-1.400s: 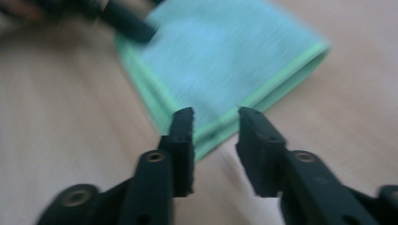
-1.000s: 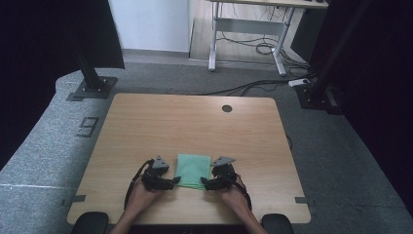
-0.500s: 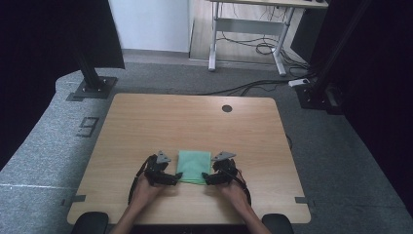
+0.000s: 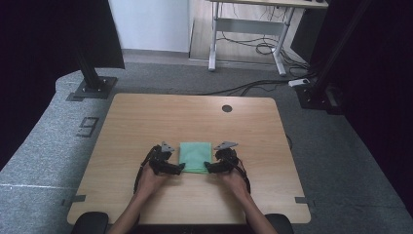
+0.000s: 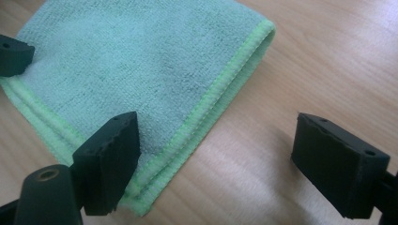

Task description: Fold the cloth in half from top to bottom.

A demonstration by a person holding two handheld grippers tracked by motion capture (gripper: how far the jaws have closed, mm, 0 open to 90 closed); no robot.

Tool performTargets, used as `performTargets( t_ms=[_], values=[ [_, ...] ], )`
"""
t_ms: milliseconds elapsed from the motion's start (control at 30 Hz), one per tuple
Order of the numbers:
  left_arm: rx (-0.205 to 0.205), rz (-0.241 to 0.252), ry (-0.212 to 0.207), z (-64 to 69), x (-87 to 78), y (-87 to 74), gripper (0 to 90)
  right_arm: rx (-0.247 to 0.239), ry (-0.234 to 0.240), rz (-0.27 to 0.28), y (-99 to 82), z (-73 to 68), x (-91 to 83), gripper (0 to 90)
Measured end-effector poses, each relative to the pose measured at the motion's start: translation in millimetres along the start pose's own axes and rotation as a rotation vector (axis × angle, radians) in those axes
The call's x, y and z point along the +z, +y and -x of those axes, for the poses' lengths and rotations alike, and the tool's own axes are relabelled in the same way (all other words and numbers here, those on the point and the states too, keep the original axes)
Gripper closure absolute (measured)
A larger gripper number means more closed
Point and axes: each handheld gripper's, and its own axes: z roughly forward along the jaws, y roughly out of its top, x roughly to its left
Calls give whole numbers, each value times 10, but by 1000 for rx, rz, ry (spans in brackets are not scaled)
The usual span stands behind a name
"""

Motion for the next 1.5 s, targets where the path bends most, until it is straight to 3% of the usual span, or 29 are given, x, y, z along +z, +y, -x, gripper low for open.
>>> performTargets(
  t_ms=[200,667,1000,1167,1500],
  values=[
    [3,12,38,-51,61,72,43,20,0,20,27,66,57,155],
    [-24,18,2,-97,40,92,54,25,30,11,87,109,30,184],
    [8,45,-26,-47,-205,84,48,8,80,1,88,81,-126,97],
    [29,52,-39,-41,-354,37,37,-26,81,-14,55,55,-200,31],
    [63,64,-57,-15,-598,-75,1,-52,71,17,-10,73,-461,18]
  ],
)
